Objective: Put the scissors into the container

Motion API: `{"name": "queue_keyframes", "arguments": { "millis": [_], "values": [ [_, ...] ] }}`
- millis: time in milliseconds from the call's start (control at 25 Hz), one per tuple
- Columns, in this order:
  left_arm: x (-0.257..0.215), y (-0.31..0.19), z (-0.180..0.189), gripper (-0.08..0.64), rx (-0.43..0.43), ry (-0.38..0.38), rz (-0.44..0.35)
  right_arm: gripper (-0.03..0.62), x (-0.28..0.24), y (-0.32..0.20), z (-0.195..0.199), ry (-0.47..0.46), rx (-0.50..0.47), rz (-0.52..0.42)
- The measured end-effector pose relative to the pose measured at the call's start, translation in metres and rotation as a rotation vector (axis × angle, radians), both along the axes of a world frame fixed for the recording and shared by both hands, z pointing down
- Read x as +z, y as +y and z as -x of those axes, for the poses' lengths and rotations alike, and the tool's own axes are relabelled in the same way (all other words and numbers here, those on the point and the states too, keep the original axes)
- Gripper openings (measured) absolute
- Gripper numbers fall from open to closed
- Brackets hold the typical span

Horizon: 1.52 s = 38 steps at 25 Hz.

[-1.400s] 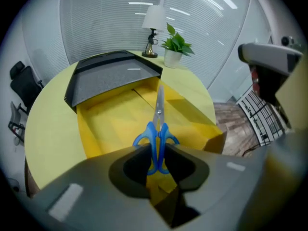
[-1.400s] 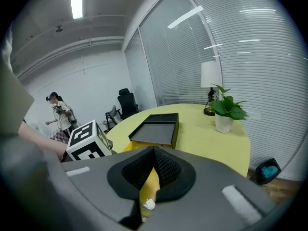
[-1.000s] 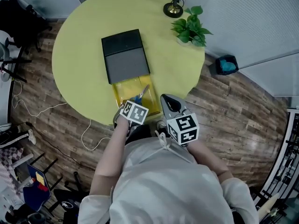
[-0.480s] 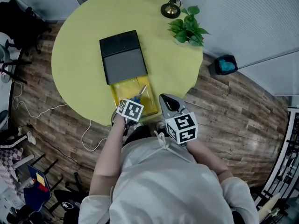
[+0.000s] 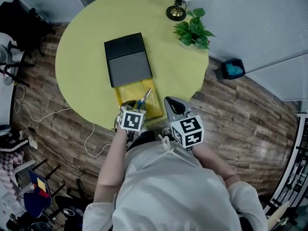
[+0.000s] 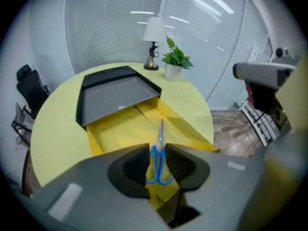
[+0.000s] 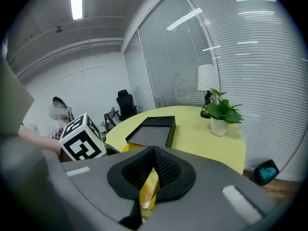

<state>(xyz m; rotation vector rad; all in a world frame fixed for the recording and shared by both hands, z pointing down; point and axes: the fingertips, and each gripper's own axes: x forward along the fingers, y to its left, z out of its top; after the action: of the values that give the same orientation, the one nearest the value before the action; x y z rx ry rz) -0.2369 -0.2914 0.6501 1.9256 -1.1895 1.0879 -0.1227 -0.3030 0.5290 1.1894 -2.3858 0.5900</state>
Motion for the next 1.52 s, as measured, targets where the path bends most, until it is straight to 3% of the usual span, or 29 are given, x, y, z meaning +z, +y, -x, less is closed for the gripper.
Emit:
{"name": "queue_keyframes", "arguments": {
  "millis": [120, 320, 560, 800, 1000, 1520],
  "values": [
    [-0.021, -0.007, 0.007, 0.009, -0.054, 0.002, -0.101, 0.0, -0.004, 0.001, 0.002, -0.003, -0.01, -0.01],
    [-0.066, -0.014, 0.011, 0.006, -0.092, 0.053, -0.267, 0.002, -0.015, 0.002, 0.007, -0.003, -0.03, -0.045],
    [-0.15, -0.019, 0.012, 0.006, -0.116, 0.157, -0.59, 0.0, -0.038, 0.002, 0.014, -0.033, -0.041, -0.123],
    [-0.222, -0.01, 0.028, 0.006, -0.158, 0.17, -0.887, 0.0, -0.056, 0.001, 0.02, -0.078, -0.044, -0.172],
    [-0.238, 0.001, 0.037, 0.006, -0.184, 0.18, -0.928, 0.0, -0.065, 0.005, 0.027, -0.089, -0.053, -0.198],
    [-0.236, 0.012, 0.036, 0.006, -0.181, 0.188, -0.909, 0.0, -0.07, 0.013, 0.032, -0.062, -0.068, -0.217]
  ]
}}
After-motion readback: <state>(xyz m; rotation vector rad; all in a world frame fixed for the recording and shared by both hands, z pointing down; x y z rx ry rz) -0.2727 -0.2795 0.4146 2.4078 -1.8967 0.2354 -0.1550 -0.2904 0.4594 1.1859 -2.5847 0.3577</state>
